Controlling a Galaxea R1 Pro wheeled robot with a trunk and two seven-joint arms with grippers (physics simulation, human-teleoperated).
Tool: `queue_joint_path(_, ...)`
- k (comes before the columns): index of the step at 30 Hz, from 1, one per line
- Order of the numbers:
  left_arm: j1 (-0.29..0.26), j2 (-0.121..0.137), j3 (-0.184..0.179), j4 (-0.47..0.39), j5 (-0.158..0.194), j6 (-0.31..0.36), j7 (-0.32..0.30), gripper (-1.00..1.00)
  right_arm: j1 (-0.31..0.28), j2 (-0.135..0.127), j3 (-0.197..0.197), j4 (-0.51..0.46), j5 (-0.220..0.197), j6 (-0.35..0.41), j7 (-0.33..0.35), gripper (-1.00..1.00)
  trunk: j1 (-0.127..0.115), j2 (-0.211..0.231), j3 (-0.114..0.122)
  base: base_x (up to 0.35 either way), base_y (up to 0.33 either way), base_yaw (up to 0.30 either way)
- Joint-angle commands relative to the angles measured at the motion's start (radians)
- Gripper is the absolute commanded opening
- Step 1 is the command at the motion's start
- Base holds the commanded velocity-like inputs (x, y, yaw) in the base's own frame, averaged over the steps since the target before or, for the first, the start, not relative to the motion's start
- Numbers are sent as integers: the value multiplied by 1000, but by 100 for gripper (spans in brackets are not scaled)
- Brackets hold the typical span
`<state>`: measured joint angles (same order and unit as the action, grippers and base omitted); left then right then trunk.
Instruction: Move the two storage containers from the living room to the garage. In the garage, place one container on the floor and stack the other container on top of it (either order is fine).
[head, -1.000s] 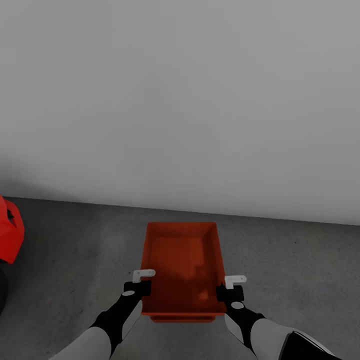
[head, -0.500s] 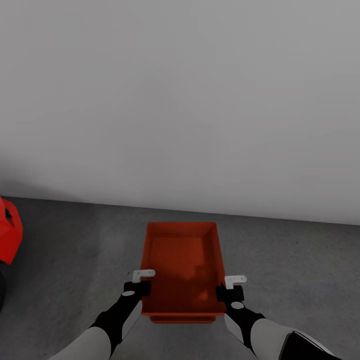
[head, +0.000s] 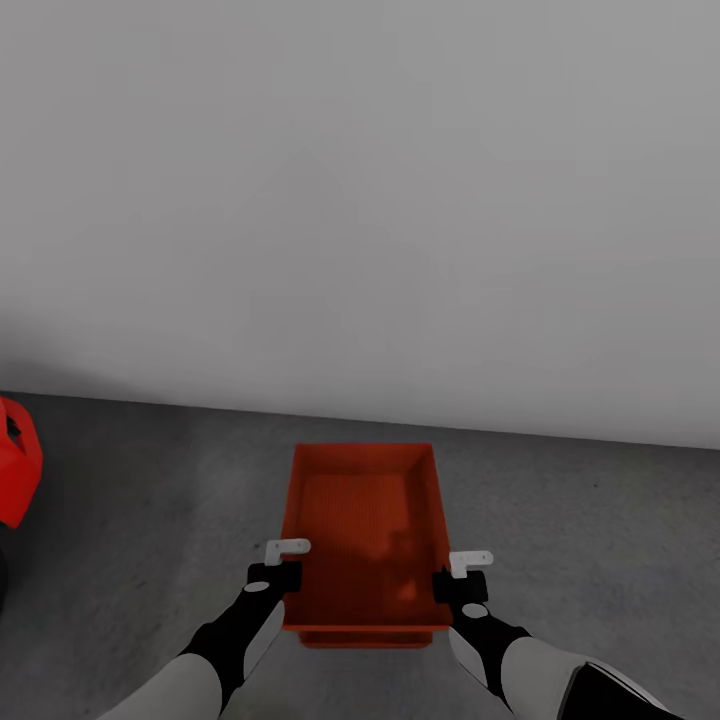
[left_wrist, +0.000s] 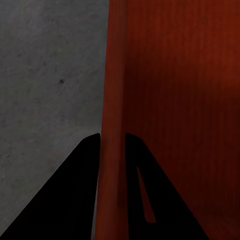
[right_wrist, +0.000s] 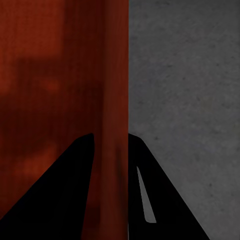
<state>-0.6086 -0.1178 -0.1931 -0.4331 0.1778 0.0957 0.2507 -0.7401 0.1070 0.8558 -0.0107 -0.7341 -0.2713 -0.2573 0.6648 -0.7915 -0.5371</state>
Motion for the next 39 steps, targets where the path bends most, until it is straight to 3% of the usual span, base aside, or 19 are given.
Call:
queue_joint_path(1,0,1,11,-1,63,7,14,-100,-1,0,-46,-3,9,-10,0,-100,4,-8,-4,0,0,0)
queue_joint_path(39,0,1,11,0,63,7,14,-100,-1,0,-46,-3,9,-11,0,-100,150,-274,-123,0,0,0)
